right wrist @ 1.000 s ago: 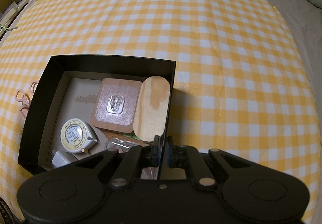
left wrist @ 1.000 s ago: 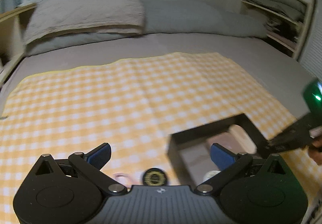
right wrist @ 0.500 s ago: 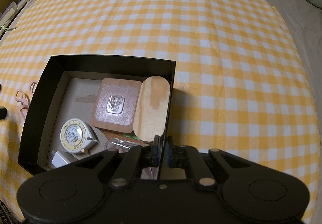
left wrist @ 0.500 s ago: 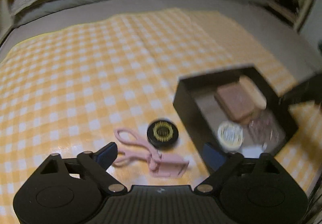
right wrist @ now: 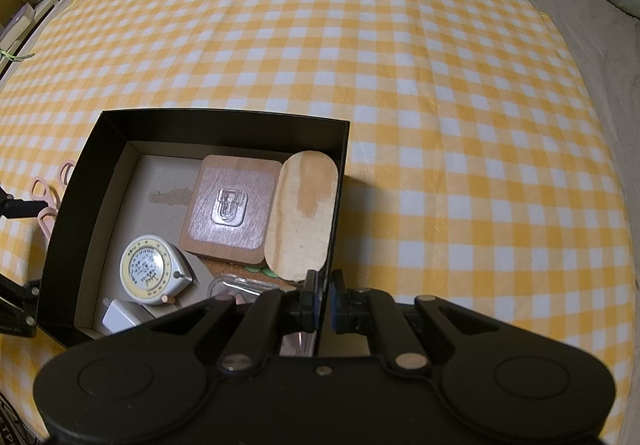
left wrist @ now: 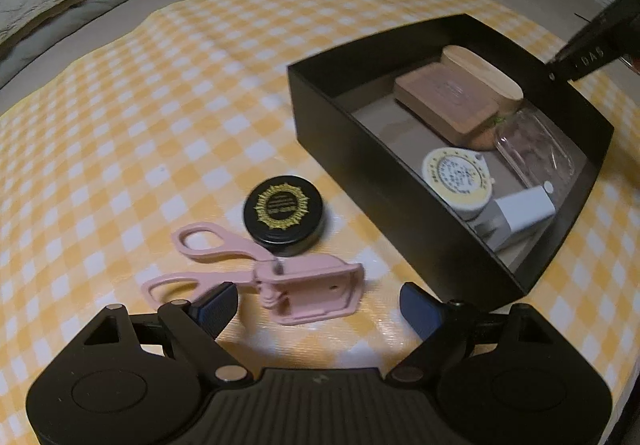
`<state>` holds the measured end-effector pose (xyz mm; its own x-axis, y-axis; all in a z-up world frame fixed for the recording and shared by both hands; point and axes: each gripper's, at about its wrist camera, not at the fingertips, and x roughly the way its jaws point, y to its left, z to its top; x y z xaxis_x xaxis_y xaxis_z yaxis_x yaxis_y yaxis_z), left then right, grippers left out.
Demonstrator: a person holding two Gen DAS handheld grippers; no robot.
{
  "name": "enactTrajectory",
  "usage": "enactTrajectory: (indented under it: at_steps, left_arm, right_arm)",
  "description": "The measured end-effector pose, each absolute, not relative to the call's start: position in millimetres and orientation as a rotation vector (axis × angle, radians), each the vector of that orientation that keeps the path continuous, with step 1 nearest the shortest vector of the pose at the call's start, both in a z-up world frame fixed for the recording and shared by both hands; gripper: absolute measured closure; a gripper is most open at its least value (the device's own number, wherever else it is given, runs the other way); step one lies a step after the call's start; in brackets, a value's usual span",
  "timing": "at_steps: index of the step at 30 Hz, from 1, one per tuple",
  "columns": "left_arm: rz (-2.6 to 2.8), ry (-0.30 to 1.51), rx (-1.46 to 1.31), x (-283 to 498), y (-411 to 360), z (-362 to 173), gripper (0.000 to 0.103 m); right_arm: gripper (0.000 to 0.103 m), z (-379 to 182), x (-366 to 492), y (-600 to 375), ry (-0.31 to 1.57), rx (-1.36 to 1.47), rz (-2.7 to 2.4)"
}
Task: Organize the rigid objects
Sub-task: 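Grasp the pink eyelash curler with the left gripper and lift it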
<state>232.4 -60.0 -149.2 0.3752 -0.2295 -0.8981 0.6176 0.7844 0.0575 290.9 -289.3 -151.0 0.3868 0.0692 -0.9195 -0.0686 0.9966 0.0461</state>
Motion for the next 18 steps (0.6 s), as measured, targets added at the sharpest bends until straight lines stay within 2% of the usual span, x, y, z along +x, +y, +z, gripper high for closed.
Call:
enactTrajectory:
  at_steps: [4, 5, 6, 10, 12, 14, 18]
  left_arm:
    - [-0.573, 1.064, 0.429, 233.2, -63.2, -151.8, 0.029]
    - [-0.57, 1.061, 0.426, 233.3, -63.2, -151.4, 0.034]
    - [-0.565, 1.062, 0.413, 234.8, -62.4, -150.4, 0.044]
    - [-0.569, 1.071, 0.387, 237.5, -58.6, -146.8, 0.063]
    - [-0.572, 1.074, 0.386, 236.6, -56.5, -145.8, 0.077]
    - [-0.569, 1.083, 0.375, 236.7, -55.2, -143.8, 0.086]
    - [-0.563, 1.089, 0.379, 236.9, -56.4, -144.0, 0.095]
  right_arm:
    - [0.097, -150.9, 291.2, -288.8, 1.17, 0.002, 0.086]
    - [0.097, -150.5, 290.9, -288.5, 1.17, -0.001, 0.086]
    - [0.097, -150.5, 291.0, -288.5, 1.17, -0.002, 0.086]
    - [0.097, -150.6, 291.1, -287.6, 1.169, 0.001, 0.086]
    - [0.097, -150.7, 291.2, -287.0, 1.169, 0.001, 0.085]
    - [0.097, -150.5, 291.3, -286.6, 1.166, -0.01, 0.085]
    - [0.097, -151.3, 289.5, -287.1, 1.165, -0.028, 0.08]
